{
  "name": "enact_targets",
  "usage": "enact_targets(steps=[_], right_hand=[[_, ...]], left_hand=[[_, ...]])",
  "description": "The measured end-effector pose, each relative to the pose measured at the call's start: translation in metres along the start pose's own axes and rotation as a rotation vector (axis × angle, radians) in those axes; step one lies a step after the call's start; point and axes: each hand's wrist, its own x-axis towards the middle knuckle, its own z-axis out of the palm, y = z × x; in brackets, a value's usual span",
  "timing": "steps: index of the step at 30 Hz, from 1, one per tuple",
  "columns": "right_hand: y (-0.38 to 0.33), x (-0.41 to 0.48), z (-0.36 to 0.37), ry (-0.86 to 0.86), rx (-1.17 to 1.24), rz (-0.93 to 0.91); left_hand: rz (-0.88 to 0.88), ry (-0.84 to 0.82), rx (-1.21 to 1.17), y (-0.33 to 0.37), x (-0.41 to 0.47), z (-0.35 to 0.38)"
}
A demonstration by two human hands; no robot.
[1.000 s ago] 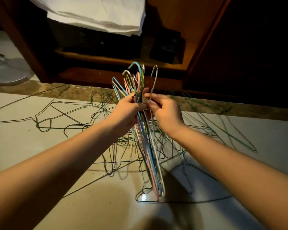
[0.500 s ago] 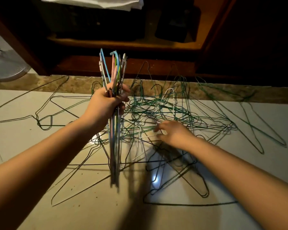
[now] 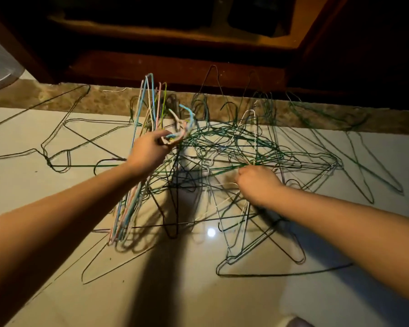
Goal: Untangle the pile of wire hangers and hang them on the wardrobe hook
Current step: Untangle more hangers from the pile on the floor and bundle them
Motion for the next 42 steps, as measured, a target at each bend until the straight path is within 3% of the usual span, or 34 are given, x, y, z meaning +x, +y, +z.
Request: enact_targets(steps=[4, 8, 13, 15, 18, 22, 25, 29, 33, 37, 39, 42], right_hand=[[-0.019, -0.002, -0.006, -0.166, -0.047, 0.026], [-0.048, 0.006, -0.007, -0.273, 0.242, 0.223], [-0.078, 0.013, 0.014, -0.116, 0.737, 0.472], [-0.084, 0.01, 0.019, -0.01, 0.795, 0.579], [-0.089, 0.004, 0.021, -0.005, 0.799, 0.675], [-0.095, 0.003, 0.018, 0.024, 0.989, 0.787], [-0.104, -0.005, 0.013, 0.064, 0.95, 0.867], [-0.129, -0.009, 0.02, -0.127, 1.114, 0.81], [-0.15, -0.017, 0.025, -0.207, 1.127, 0.547], [-0.152, -0.029, 0.028, -0.141, 1.129, 0.359], [-0.141, -0.031, 0.026, -0.018, 1.11, 0.392], [-0.112, -0.019, 0.029, 0.155, 0.871, 0.468]], left_hand=[[0.056, -0.112, 0.042, -0.008, 0.006, 0.006], [0.081, -0.144, -0.073, -0.007, 0.016, -0.002], [0.167, -0.112, -0.092, 0.002, 0.022, -0.028], [0.254, -0.131, 0.005, 0.005, 0.013, -0.041], [0.376, -0.179, 0.184, -0.005, 0.001, -0.047], [0.342, -0.238, 0.273, -0.03, 0.001, -0.036], [0.314, -0.236, 0.27, -0.043, 0.0, -0.033], [0.303, -0.235, 0.293, -0.053, 0.003, -0.039], [0.324, -0.212, 0.331, -0.06, -0.001, -0.051], [0.31, -0.187, 0.376, -0.066, -0.01, -0.069], [0.291, -0.146, 0.415, -0.064, -0.019, -0.08], [0.265, -0.096, 0.439, -0.062, -0.037, -0.093]])
